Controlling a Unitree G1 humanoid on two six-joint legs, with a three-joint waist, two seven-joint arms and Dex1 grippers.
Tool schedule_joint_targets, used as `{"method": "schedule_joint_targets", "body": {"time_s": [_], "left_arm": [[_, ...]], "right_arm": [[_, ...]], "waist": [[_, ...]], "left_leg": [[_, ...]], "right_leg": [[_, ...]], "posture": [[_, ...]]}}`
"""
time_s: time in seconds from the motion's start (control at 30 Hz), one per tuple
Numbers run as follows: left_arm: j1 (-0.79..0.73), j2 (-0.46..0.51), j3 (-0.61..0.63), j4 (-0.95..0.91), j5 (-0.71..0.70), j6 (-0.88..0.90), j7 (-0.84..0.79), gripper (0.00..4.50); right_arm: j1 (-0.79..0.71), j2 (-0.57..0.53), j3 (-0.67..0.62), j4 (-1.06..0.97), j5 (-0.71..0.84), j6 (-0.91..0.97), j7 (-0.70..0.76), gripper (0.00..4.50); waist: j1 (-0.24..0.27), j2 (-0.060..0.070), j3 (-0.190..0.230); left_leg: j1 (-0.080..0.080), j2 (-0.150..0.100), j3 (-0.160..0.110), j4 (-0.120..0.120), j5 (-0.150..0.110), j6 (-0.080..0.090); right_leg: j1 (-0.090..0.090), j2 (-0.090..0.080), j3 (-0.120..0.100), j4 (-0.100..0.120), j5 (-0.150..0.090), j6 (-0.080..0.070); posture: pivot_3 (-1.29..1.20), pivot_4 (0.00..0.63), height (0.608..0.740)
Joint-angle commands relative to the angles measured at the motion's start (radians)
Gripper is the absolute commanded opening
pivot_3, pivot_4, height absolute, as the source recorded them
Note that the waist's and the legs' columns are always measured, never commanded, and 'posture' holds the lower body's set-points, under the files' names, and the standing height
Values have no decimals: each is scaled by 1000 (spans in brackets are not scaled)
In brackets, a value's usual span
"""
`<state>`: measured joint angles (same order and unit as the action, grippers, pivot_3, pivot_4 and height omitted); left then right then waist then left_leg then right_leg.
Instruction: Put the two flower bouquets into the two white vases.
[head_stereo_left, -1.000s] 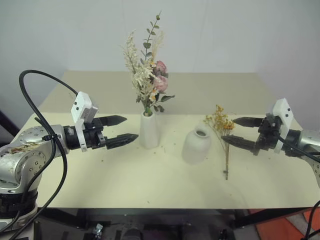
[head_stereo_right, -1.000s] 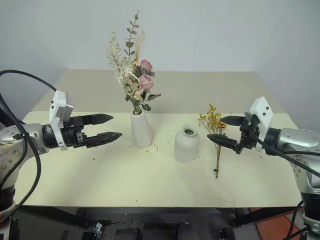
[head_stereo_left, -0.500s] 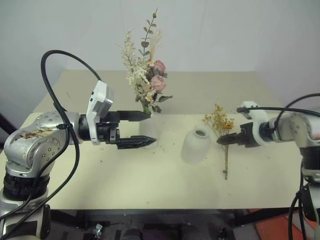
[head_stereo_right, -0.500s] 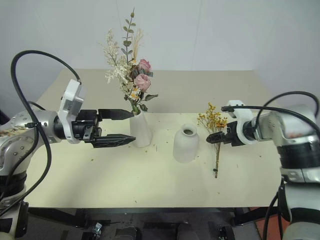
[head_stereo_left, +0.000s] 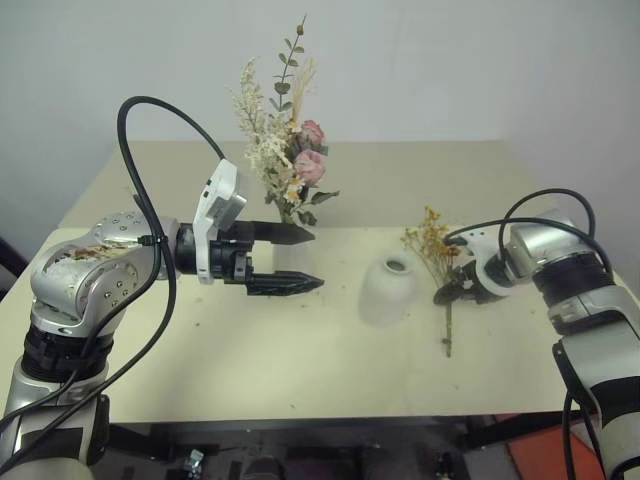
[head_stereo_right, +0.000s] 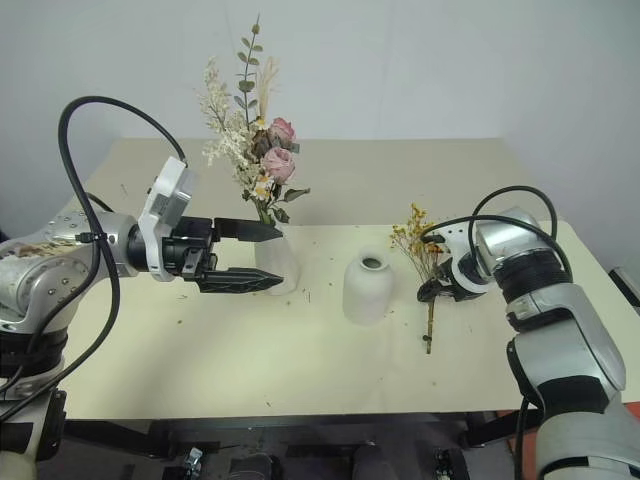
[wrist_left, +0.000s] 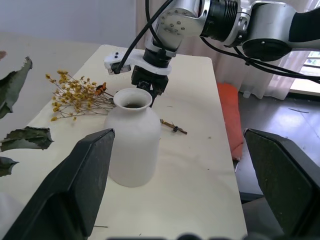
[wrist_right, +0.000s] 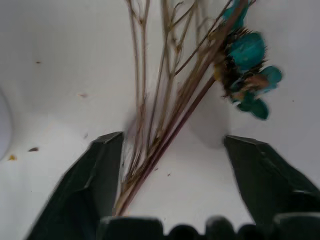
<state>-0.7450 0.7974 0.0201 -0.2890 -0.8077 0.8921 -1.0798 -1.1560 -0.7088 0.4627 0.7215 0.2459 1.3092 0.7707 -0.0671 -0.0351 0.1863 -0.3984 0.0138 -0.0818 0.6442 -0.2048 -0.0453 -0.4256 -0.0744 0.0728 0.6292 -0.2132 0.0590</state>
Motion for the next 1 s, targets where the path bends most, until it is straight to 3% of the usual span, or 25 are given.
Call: {"method": "schedule_joint_targets", "body": {"time_s": [0.03, 0.27, 0.3, 0.47, 0.6, 0.73, 0.83, 1.0], "left_arm": [[1, 6, 25, -31, -1, -17, 10, 4500], [2, 9, 24, -34, 3, -16, 23, 4500], [-1, 9, 22, -30, 5, -16, 23, 4500], [-15, 7, 15, -1, 15, -18, 13, 4500], [-20, 10, 9, 27, 22, -16, -9, 4500], [-36, 9, 3, 64, 38, -32, -35, 4500], [-39, 13, -4, 82, 55, -53, -65, 4500], [-32, 13, 0, 98, 80, -78, -80, 4500]], "right_arm": [[-28, 7, -10, 31, -42, -58, 38, 2601], [-40, 18, -102, 70, -82, -84, 8, 151], [-40, 19, -138, 74, -80, -83, -15, 31], [-49, 27, -393, 75, -43, -85, -186, 31], [23, 44, -634, -140, 14, -254, -303, 31], [128, 91, -807, -398, 113, -442, -294, 31], [167, 118, -915, -519, 244, -457, -237, 31], [231, 120, -940, -733, 414, -431, -133, 31]], "waist": [[-3, 0, 0], [-4, 0, 0], [-3, 0, 0], [-3, 1, 0], [-3, 2, 1], [-3, 3, 2], [-2, 3, 2], [-3, 4, 2]], "left_leg": [[0, 0, 0, 0, 0, 0], [1, 0, 0, 0, 0, 0], [1, 0, 0, 0, 0, 0], [0, 0, 0, 0, 0, 0], [0, 0, 0, 0, 0, 0], [0, 0, 0, -1, 0, 0], [0, 0, 0, -1, 0, 0], [0, 0, 0, -1, 0, 0]], "right_leg": [[0, 0, 0, 0, 0, 0], [0, 0, 0, 1, 0, 0], [0, 0, 0, 1, 0, 0], [0, 0, 0, 0, 1, -1], [0, 0, 0, 0, 1, -1], [0, 1, 0, 0, 0, 0], [0, 0, 0, 0, 0, 0], [0, 0, 0, 0, 0, -1]], "posture": [[0, 150, 740], [0, 150, 740], [0, 150, 740], [0, 150, 740], [0, 150, 740], [0, 150, 740], [0, 150, 740], [0, 150, 740]]}}
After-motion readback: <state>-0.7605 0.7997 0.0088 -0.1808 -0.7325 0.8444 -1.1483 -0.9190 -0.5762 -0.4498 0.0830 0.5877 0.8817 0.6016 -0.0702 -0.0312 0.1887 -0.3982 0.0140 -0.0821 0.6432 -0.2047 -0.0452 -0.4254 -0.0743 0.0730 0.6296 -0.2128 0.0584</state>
